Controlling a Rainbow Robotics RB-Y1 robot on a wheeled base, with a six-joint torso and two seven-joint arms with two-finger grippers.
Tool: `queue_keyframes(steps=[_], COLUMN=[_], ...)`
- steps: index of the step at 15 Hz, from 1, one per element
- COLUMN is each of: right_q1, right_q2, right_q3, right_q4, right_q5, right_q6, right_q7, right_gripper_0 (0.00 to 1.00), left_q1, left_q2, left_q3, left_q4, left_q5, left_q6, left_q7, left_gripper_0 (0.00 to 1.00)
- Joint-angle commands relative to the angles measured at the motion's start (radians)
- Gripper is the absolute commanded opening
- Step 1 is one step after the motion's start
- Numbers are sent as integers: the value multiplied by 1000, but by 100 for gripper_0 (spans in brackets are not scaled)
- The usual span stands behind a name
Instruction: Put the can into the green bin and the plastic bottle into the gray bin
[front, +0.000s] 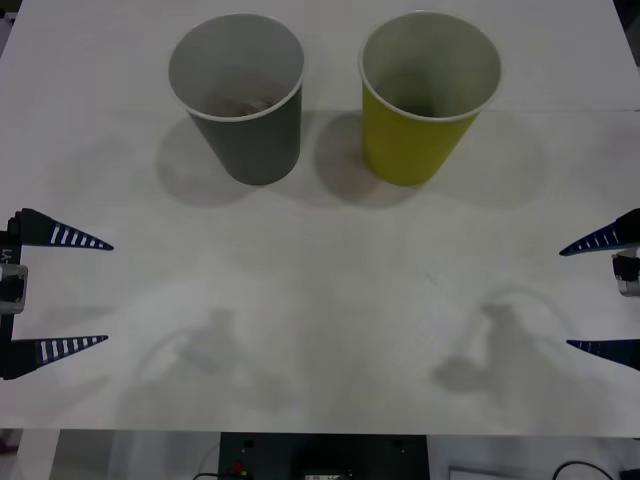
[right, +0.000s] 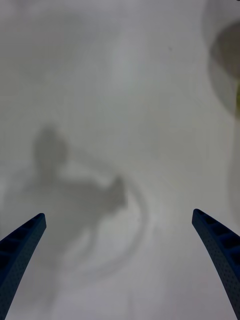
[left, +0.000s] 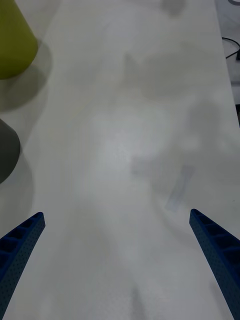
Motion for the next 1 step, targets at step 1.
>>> queue_keyframes(steps=[1], right_q1=[0], right_q2=[0], right_q3=[0], right_q4=[0], right_q5=[0], right_q6=[0], right_q7=[0], right_gripper_0=[100], left_q1=[0], left_q2=[0], left_q3=[0], left_q4=[0], left_q5=[0], left_q6=[0], left_q7=[0], left_gripper_0=[100])
